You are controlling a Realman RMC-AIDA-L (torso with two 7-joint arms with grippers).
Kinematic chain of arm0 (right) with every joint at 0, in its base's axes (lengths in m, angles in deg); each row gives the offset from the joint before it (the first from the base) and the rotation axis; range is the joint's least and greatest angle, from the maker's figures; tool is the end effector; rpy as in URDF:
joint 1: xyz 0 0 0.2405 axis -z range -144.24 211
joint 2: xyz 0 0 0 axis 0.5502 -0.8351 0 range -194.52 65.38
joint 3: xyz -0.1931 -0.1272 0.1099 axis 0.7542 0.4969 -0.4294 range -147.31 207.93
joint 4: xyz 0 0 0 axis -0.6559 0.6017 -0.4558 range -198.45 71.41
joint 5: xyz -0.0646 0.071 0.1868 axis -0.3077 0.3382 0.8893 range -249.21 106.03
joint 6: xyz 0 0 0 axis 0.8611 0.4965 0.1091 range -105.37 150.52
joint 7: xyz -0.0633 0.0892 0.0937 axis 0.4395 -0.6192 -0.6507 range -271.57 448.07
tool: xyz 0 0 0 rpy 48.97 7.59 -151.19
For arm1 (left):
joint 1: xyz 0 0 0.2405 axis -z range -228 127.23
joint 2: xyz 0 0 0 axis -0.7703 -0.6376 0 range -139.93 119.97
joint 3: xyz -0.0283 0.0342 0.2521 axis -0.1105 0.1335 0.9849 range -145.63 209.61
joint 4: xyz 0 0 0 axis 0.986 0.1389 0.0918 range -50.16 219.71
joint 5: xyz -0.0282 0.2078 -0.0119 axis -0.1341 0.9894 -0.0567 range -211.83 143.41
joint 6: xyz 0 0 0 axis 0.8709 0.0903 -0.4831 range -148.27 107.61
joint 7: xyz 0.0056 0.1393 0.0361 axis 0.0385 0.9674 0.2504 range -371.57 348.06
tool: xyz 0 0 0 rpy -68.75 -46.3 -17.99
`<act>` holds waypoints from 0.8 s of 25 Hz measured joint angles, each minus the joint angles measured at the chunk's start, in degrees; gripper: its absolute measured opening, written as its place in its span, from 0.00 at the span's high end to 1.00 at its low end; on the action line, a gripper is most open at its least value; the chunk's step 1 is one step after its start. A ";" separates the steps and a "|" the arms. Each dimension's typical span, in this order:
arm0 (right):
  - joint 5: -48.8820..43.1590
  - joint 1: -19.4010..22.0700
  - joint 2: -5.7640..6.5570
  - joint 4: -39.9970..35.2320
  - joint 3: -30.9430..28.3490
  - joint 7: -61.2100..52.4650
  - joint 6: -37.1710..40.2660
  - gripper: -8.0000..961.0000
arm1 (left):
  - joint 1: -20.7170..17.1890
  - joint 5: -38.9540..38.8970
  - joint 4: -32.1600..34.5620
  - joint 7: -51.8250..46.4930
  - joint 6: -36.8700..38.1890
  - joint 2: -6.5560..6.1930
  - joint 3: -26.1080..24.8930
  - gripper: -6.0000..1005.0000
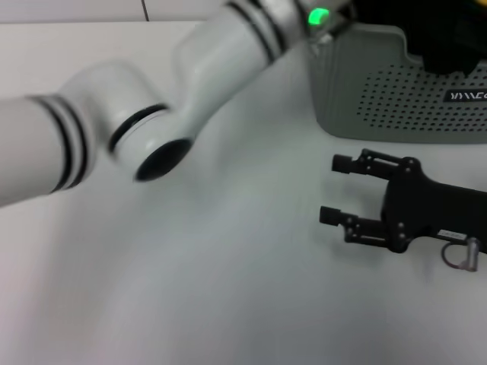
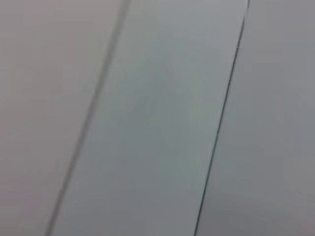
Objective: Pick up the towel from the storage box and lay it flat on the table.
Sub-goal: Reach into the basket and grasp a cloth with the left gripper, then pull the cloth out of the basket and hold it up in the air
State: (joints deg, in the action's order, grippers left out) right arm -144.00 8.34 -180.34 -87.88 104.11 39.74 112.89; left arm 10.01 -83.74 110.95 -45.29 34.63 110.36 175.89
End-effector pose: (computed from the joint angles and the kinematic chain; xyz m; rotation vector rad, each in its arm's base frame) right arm 0.2443 0.2899 -0.0329 -2.6730 0.1306 1.0589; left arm -0.0156 0.4102 -0.0968 -2.1805 -0.5549 -1.4604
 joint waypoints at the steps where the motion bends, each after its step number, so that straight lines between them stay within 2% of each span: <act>1: 0.71 0.38 0.16 -0.02 -0.03 -0.02 0.57 0.24 | -1.50 0.74 -0.05 -1.24 3.79 -0.30 -0.76 0.98; 3: 2.05 0.95 0.61 0.05 -0.13 -0.08 1.79 0.24 | -3.67 4.35 -0.79 -6.58 9.30 -0.97 -3.79 0.98; 5: 2.78 0.76 0.70 0.32 -0.22 -0.16 2.17 0.24 | -7.04 10.68 -1.48 -14.13 14.50 -1.90 -8.86 0.98; 6: 2.91 0.41 0.53 0.32 -0.22 -0.16 2.09 0.24 | -10.16 15.52 -1.73 -19.50 18.54 -2.52 -13.78 0.98; 7: 3.01 0.33 0.30 0.04 -0.25 -0.14 2.00 0.24 | -11.68 17.57 -1.98 -22.04 20.39 -2.77 -16.32 0.98; 8: 3.24 0.35 0.11 -0.39 -0.32 -0.08 2.04 0.24 | -14.31 21.43 -2.27 -26.14 23.62 -2.98 -21.30 0.98; 11: 4.91 1.03 0.06 -1.31 -1.18 0.02 3.15 0.24 | -19.88 30.50 -1.22 -32.09 29.75 -3.17 -31.14 0.98; 15: 7.14 1.21 -0.01 -1.53 -3.13 1.45 5.83 0.24 | -27.48 41.95 4.16 -39.22 34.49 -3.42 -41.96 0.98; 17: 9.00 1.25 -0.18 -1.56 -3.25 3.89 7.15 0.24 | -30.14 46.17 6.21 -41.95 35.70 -3.08 -46.49 0.98; 20: 12.24 1.35 -0.44 -1.56 -2.42 7.16 8.08 0.24 | -32.53 49.72 8.76 -44.31 37.47 -2.59 -50.56 0.98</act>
State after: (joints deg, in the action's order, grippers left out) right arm -131.76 9.69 -180.79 -89.44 101.69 46.90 120.98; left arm -22.52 -34.02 119.70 -89.60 72.10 107.77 125.32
